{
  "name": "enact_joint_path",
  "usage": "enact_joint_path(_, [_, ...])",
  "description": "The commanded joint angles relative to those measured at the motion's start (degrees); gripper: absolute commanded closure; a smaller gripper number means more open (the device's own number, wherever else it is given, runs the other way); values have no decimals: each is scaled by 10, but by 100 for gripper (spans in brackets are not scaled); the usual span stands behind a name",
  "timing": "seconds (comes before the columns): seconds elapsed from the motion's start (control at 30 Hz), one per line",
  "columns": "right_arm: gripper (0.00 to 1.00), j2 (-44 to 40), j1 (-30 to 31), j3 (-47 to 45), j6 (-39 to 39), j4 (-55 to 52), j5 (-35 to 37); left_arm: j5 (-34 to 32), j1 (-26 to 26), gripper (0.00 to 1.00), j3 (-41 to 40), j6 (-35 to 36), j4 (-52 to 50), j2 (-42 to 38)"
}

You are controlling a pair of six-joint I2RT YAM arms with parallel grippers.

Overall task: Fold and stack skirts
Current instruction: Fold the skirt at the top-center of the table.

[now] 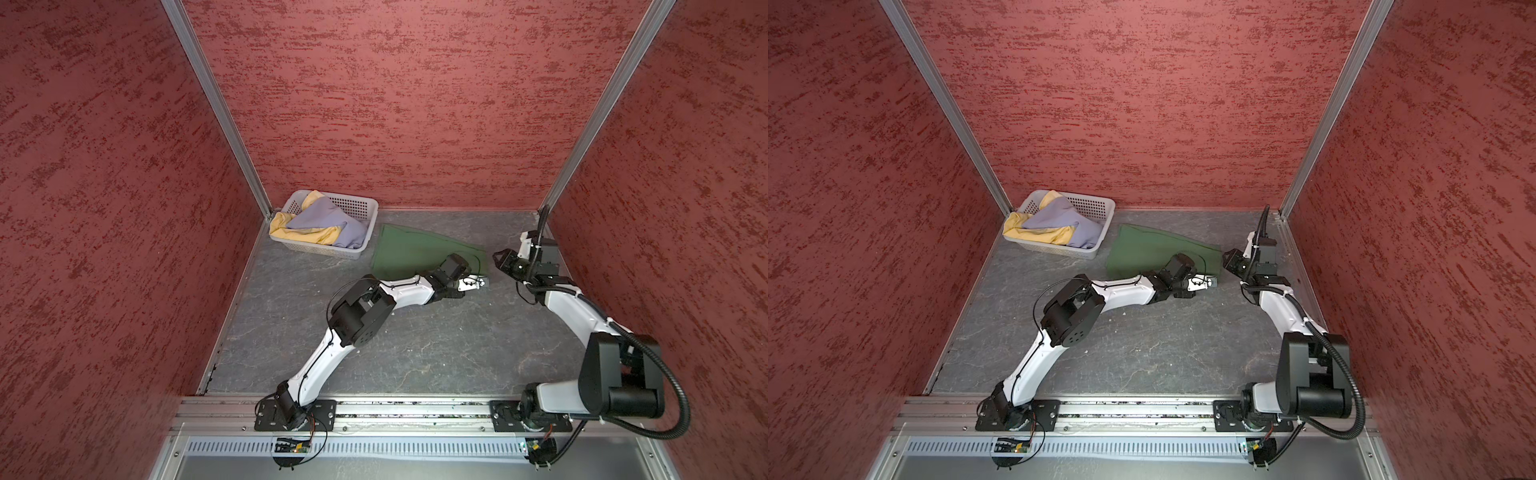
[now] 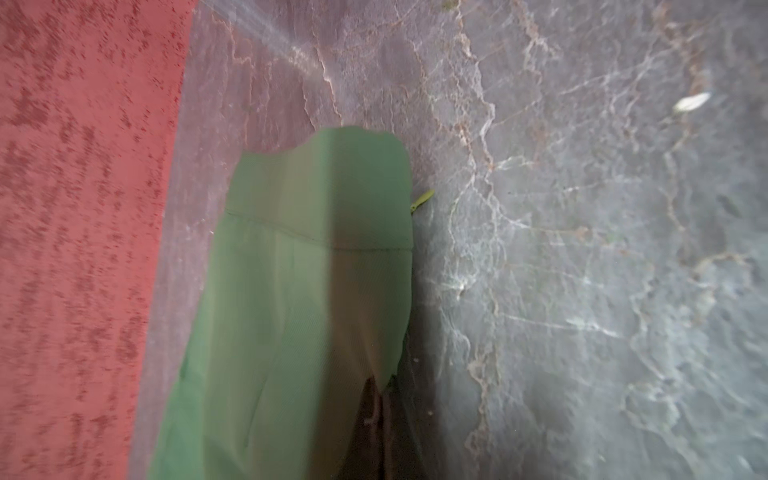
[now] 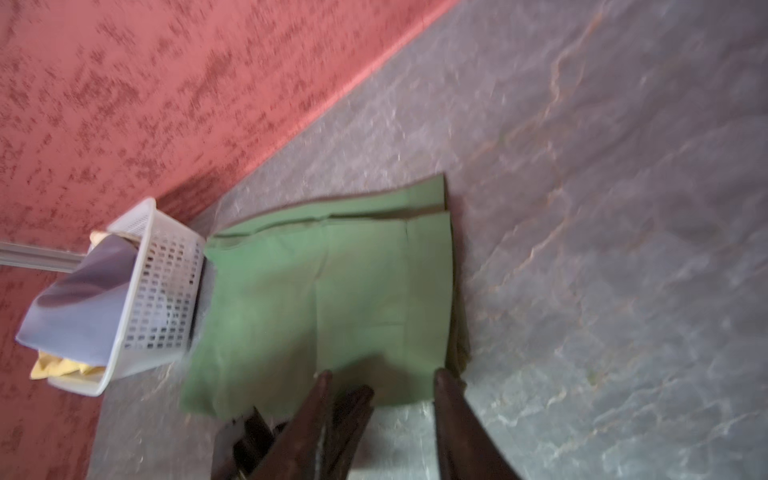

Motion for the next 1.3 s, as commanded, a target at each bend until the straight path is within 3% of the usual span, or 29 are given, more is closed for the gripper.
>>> enact_joint_path(0.0, [51, 9, -3, -4, 18, 7, -56, 59, 9, 100, -26, -56, -9, -61])
enact_joint_path(0.23, [41, 41, -3, -3, 35, -5, -68, 124, 12, 100, -99, -86, 11, -132])
enact_joint_path(0.47, [33, 52, -6, -32, 53, -5, -68, 127, 5, 100, -117, -93, 8, -151])
enact_joint_path(0.87, [29, 36, -34, -104, 70, 17, -109, 112, -22, 100, -147, -88, 15, -150])
enact_joint_path(1.27, [33, 66, -34, -142, 113, 87, -129, 121, -38, 100, -165, -106, 24, -165])
